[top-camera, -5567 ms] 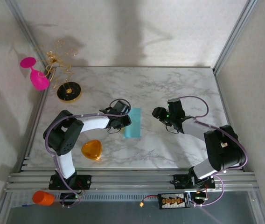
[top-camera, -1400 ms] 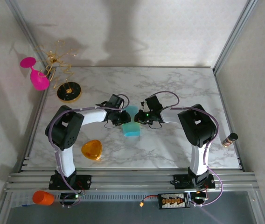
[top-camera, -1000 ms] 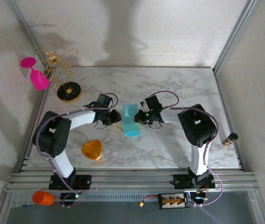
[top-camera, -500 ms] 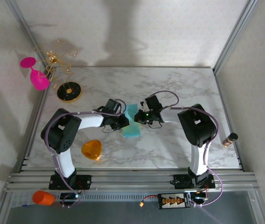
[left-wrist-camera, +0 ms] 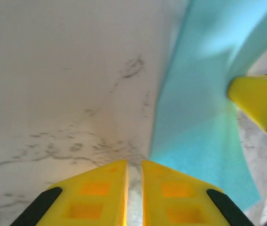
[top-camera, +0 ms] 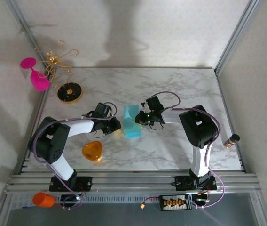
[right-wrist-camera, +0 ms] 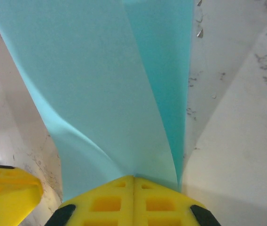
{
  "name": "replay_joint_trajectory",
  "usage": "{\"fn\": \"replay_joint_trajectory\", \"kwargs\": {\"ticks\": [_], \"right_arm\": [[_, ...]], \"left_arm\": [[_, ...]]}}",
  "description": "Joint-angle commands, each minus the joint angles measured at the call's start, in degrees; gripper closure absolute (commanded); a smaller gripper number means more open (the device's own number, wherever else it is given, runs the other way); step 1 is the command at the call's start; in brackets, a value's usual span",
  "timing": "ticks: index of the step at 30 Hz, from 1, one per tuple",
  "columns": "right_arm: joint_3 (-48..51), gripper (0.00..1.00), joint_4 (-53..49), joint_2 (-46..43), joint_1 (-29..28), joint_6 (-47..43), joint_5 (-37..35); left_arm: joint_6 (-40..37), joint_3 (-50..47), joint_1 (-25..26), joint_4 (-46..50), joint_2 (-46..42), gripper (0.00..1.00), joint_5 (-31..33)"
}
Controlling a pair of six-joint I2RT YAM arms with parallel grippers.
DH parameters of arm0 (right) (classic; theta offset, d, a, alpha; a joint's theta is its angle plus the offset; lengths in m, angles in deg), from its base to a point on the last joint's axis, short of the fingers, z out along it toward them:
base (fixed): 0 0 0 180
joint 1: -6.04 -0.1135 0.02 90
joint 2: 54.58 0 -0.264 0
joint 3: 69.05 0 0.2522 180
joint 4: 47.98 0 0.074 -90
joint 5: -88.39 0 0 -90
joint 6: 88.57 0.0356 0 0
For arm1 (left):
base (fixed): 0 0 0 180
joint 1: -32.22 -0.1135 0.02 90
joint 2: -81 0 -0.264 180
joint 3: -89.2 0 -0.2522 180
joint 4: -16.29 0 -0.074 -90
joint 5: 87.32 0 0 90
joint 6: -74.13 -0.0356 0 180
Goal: Fold a paper plane with a square sheet of paper (pick it up from the middle)
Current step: First fold the square sheet of paper in half at the center of the table.
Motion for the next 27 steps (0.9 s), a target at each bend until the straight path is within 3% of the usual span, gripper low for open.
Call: {"fn": "replay_joint_trajectory", "kwargs": {"ticks": [1, 12, 27], "right_arm": [[5.1, 1.00, -13.4, 8.3, 0.4, -0.7, -14.2], [6.3, 1.00, -12.1, 8.2, 0.4, -0.1, -13.7], [7.3, 1.00, -10.7, 8.6, 0.4, 0.6, -13.8]], "left_arm": [[3.4, 1.8, 1.9, -1.8, -2.5, 0.84, -1.0], [3.7, 7.9, 7.1, -2.0, 8.8, 0.86, -0.5], [-1.5, -1.4, 3.2, 5.6, 1.6, 0.86, 2.3]]}}
